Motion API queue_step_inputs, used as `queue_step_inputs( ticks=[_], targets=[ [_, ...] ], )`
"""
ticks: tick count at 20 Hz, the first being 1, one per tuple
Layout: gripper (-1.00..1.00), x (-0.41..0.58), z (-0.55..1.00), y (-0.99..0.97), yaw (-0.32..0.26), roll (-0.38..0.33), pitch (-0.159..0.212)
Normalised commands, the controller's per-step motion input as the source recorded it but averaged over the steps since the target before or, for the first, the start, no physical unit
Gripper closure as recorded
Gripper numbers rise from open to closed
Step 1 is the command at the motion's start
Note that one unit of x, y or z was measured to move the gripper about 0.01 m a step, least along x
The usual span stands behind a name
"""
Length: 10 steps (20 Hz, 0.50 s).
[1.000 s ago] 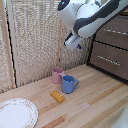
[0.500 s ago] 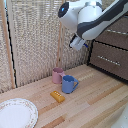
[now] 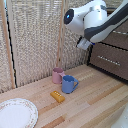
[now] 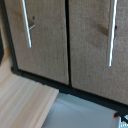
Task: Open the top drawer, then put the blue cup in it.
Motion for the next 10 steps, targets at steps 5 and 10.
queue_step_inputs(
  ticks=[5,10],
  targets=[
    [-1.00,-0.023,0.00,-0.43,0.142,-0.247,-0.061],
    [-1.00,-0.129,0.00,-0.61,0.083,-0.227,-0.008]
  ],
)
